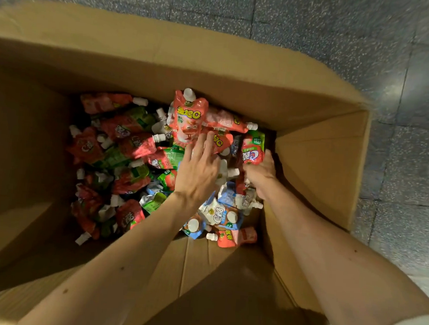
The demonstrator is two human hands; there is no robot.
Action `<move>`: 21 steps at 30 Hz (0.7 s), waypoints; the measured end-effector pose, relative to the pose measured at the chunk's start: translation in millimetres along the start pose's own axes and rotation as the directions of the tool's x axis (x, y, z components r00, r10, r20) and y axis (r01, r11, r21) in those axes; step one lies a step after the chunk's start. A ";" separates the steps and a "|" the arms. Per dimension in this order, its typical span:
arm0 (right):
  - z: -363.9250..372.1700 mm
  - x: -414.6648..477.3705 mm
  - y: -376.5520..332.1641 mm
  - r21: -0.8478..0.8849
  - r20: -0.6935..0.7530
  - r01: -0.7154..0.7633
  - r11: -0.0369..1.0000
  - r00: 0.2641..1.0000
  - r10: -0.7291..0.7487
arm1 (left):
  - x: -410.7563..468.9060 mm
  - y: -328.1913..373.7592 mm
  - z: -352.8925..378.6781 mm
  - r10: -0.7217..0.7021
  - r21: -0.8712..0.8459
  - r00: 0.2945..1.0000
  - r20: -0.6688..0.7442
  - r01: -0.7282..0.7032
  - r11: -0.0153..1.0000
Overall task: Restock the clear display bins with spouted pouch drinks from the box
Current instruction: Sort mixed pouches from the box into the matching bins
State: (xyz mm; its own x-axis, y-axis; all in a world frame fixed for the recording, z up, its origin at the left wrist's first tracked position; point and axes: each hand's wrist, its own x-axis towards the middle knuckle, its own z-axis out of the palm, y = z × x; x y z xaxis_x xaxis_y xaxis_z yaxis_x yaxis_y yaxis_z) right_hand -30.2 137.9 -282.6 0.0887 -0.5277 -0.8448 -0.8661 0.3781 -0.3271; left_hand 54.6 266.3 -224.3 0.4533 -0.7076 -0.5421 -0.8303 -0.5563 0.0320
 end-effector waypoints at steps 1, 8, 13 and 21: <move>-1.4 -3.6 0.3 -0.003 0.009 0.010 1.000 1.000 -0.010 | 2.1 4.5 1.1 -0.013 0.035 0.999 0.034 0.012 0.999; -6.3 -19.2 13.2 0.052 0.053 -0.023 0.998 0.998 0.020 | -11.5 10.0 18.6 -0.152 0.150 0.988 -0.001 0.151 0.977; -9.5 -33.3 19.2 0.075 0.082 -0.004 0.997 0.997 -0.002 | -32.4 4.3 8.2 -0.083 -0.073 0.993 -0.089 0.077 0.994; -32.1 -113.7 8.3 0.286 0.257 -0.040 0.957 0.966 -0.037 | -121.6 -40.1 -42.2 -0.181 -0.973 0.969 0.169 0.193 0.124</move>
State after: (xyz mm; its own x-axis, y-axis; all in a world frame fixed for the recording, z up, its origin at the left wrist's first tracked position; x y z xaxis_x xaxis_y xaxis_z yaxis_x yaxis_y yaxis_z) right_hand -63.3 176.6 -175.7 0.2442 -0.3279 -0.9126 -0.6919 0.6004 -0.4009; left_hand 46.5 356.2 -124.2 0.5347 -0.5109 -0.6731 0.3005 -0.6294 0.7166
